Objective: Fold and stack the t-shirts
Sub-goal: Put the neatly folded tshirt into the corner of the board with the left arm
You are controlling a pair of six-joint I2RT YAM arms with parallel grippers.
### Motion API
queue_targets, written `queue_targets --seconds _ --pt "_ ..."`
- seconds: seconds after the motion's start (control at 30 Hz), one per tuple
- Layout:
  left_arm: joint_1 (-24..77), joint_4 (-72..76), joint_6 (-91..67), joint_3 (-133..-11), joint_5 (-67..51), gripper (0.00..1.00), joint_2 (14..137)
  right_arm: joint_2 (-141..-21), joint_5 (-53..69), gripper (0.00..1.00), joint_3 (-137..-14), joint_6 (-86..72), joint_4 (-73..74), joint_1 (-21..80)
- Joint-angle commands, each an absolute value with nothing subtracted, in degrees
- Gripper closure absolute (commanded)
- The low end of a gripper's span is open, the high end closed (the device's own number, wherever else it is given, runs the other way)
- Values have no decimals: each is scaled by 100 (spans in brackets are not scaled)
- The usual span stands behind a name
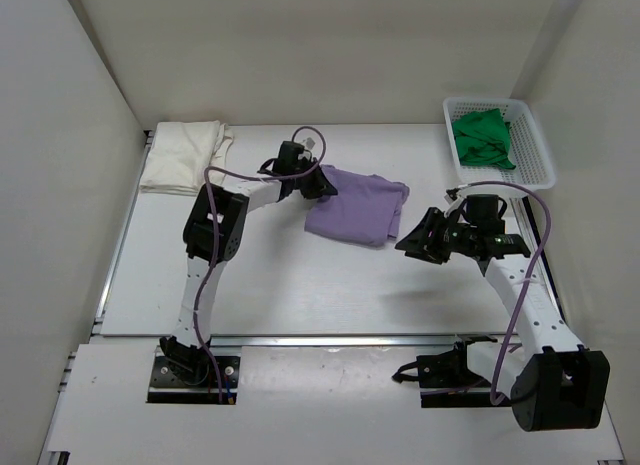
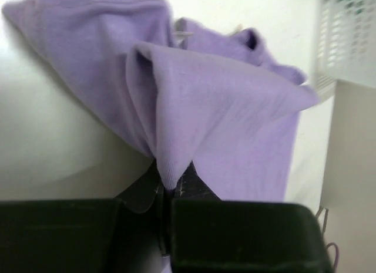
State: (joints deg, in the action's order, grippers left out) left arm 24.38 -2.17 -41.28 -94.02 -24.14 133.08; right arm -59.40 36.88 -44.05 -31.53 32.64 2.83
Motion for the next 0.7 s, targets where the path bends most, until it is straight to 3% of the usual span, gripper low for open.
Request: queue_targets --seconds 0.0,0.07,0.27,0.4,0.53,0.67 --pt "2382 0 -4360 -10184 -2488 95 13105 -5749 3928 63 -4282 -3409 3191 272" --pt "2137 -368 -4316 -10554 -2548 100 13008 -5503 3973 63 -4009 -3602 3086 220" --pt "1022 -1457 -4122 -12556 -2689 100 13113 -5274 4087 62 -3797 -3551 3330 158" --pt "177 -1687 -4368 -13121 -2725 100 13061 -5212 4052 63 -3709 -3376 3585 271" --pt "-781 -1715 -4421 -12685 -2479 100 12815 -5185 4192 63 -3577 -3401 3569 421" --pt "-1423 -1285 -4771 -10861 -2215 98 12211 -5212 4324 63 -3621 -3428 3498 510"
